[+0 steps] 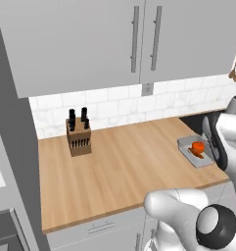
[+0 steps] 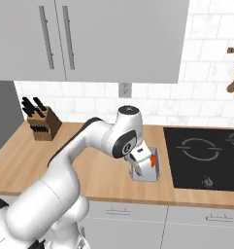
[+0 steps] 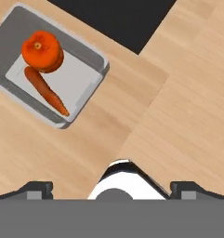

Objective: Take the meat container that has the shrimp and place it on the second highest rack of the freezer. Then take the vegetable container that has the squash and carrot and place it on the highest rack of the freezer.

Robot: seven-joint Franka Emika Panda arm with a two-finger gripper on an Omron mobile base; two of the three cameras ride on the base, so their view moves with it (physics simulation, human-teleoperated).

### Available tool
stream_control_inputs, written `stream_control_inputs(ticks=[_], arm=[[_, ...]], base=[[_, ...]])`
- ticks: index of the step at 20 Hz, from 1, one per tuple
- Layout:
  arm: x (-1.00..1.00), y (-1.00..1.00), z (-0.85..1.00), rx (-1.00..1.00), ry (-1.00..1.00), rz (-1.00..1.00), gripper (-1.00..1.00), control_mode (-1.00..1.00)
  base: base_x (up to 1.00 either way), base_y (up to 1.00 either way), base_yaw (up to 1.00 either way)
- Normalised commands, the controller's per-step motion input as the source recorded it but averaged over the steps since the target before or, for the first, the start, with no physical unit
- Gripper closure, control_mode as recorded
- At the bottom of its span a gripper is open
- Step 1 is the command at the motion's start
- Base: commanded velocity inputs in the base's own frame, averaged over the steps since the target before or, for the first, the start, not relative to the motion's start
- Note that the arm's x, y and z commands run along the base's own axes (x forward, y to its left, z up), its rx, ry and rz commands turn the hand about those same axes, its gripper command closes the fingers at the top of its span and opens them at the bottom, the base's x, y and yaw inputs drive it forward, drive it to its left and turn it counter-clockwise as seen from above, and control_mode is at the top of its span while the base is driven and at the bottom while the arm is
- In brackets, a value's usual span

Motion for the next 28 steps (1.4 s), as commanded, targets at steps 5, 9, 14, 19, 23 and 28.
stream_control_inputs(ticks=[5,9,14,19,23,28], arm=[[0.38,-0.49,-0.34,0.0,0.0,-0.12,-1.0,-1.0],[0.49,-0.16,-0.29,0.0,0.0,-0.19,-1.0,-1.0],[0.48,0.0,-0.35,0.0,0.0,-0.22,-1.0,-1.0],[0.09,-0.01,-0.45,0.0,0.0,-0.17,-1.0,-1.0],[0.0,-0.09,-0.51,0.0,0.0,-0.08,-1.0,-1.0],[0.0,-0.16,-0.53,0.0,0.0,-0.02,-1.0,-1.0]], base=[[0.0,0.0,0.0],[0.0,0.0,0.0],[0.0,0.0,0.0],[0.0,0.0,0.0],[0.0,0.0,0.0],[0.0,0.0,0.0]])
